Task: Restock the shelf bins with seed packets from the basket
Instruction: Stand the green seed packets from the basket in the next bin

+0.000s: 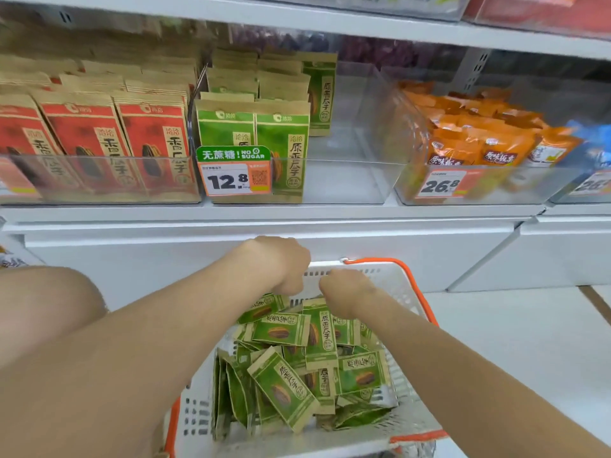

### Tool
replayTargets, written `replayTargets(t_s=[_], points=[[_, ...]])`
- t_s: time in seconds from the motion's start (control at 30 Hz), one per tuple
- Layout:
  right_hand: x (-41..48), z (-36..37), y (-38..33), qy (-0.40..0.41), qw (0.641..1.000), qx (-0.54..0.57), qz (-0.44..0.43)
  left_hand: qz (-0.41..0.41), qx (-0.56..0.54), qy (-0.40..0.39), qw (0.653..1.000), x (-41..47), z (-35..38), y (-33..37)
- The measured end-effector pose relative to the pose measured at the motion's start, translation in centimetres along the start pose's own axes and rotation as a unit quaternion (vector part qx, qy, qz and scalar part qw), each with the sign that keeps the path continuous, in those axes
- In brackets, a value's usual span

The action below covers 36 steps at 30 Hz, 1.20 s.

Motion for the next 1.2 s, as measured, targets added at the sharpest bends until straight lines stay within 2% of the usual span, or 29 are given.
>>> replayTargets(t_s=[0.1, 0.17, 0.37, 0.47, 0.57, 0.7, 0.8, 0.87, 0.97, 1.03, 1.07, 1.1, 1.2], points=[[1.3, 4.7, -0.7, -0.083, 0.99, 0.098, 0.056, 0.023, -0.001, -0.01, 1.0, 1.1, 0.6, 0.0], [2.1, 7.1, -1.4, -0.108, 0.976, 0.171, 0.076, 0.029, -0.008, -0.006, 1.0, 1.5, 0.5, 0.1], [3.8, 11.7, -3.8, -0.071, 0.926, 0.322, 0.183, 0.04, -0.005, 0.002, 0.999, 2.3, 0.3, 0.3], [3.7, 11.5, -3.9, -0.069, 0.888, 0.394, 0.226, 0.033, 0.009, 0.004, 0.999, 2.4, 0.1, 0.1], [3.7, 10.2, -2.1, -0.037, 0.866, 0.445, 0.226, 0.026, 0.016, -0.005, 1.0, 2.0, -0.1, -0.2], [2.6, 6.2, 1.6, -0.011, 0.847, 0.507, 0.158, 0.001, 0.009, -0.006, 1.0, 0.6, -1.1, -0.5], [1.0, 2.2, 3.8, -0.051, 0.822, 0.567, 0.031, -0.033, 0.006, 0.047, 0.998, -0.7, -2.2, -0.8], [-0.2, -0.9, 4.4, -0.066, 0.798, 0.598, -0.042, -0.075, 0.014, 0.126, 0.989, -1.7, -3.3, -1.1], [-2.0, -5.3, 4.9, -0.043, 0.725, 0.677, -0.119, -0.127, 0.019, 0.28, 0.951, -3.0, -4.8, -1.3], [-3.3, -8.0, 4.9, -0.045, 0.672, 0.716, -0.184, -0.137, -0.033, 0.365, 0.92, -4.0, -5.7, -1.6], [-4.0, -9.3, 4.9, -0.047, 0.658, 0.72, -0.216, -0.137, -0.064, 0.396, 0.906, -4.5, -6.1, -1.7], [-4.7, -10.5, 4.9, -0.043, 0.655, 0.715, -0.24, -0.137, -0.093, 0.423, 0.891, -4.9, -6.5, -1.9], [-6.2, -13.8, 5.0, 0.019, 0.692, 0.681, -0.239, -0.151, -0.147, 0.503, 0.838, -6.3, -7.9, -2.3]])
Point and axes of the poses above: each hand's wrist, its own x-axis towards the middle knuckle, its own z-axis out of the palm, y = z × x, the point moved 2 cm from there along x, towards the middle knuckle, and after that the axes turned 6 degrees about -y, right-handed, at the moved point
